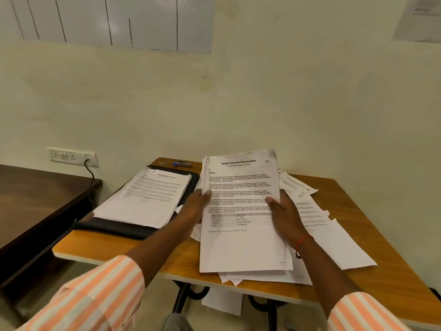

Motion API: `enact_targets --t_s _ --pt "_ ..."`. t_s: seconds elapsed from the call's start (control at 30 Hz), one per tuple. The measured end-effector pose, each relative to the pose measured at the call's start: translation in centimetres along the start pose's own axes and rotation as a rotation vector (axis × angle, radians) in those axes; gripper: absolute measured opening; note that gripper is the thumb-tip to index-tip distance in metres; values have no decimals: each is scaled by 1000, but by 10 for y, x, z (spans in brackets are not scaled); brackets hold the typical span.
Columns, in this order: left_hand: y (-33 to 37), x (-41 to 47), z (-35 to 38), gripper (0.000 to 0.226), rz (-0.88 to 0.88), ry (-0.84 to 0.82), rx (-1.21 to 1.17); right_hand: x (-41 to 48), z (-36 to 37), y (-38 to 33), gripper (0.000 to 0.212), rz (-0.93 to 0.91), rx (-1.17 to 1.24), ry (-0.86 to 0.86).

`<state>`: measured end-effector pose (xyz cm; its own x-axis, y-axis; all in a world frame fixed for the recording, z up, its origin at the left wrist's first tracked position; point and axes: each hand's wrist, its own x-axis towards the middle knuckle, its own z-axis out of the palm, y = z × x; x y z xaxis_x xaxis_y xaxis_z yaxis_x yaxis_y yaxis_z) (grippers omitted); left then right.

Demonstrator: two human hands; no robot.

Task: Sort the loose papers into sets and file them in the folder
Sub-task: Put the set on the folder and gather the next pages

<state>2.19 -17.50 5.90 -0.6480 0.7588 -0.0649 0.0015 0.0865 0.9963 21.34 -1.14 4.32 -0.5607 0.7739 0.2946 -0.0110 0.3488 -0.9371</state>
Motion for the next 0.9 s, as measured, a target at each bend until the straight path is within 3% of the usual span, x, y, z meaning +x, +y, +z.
enact_targets --t_s 0.17,0.33,0.47,0.73,0.9 --pt "31 34 -11 29 3 156 -106 -12 21 4 28 48 60 -58" --pt "26 58 -15 32 -34 195 -98 -6 27 15 39 74 73 -85" --pt "10 70 -16 41 18 250 31 6 26 15 22 85 6 -67" --pt "1 94 -28 40 17 209 125 65 39 17 9 163 -105 -39" --pt "1 122 -49 32 21 112 129 94 52 35 15 257 -44 -72"
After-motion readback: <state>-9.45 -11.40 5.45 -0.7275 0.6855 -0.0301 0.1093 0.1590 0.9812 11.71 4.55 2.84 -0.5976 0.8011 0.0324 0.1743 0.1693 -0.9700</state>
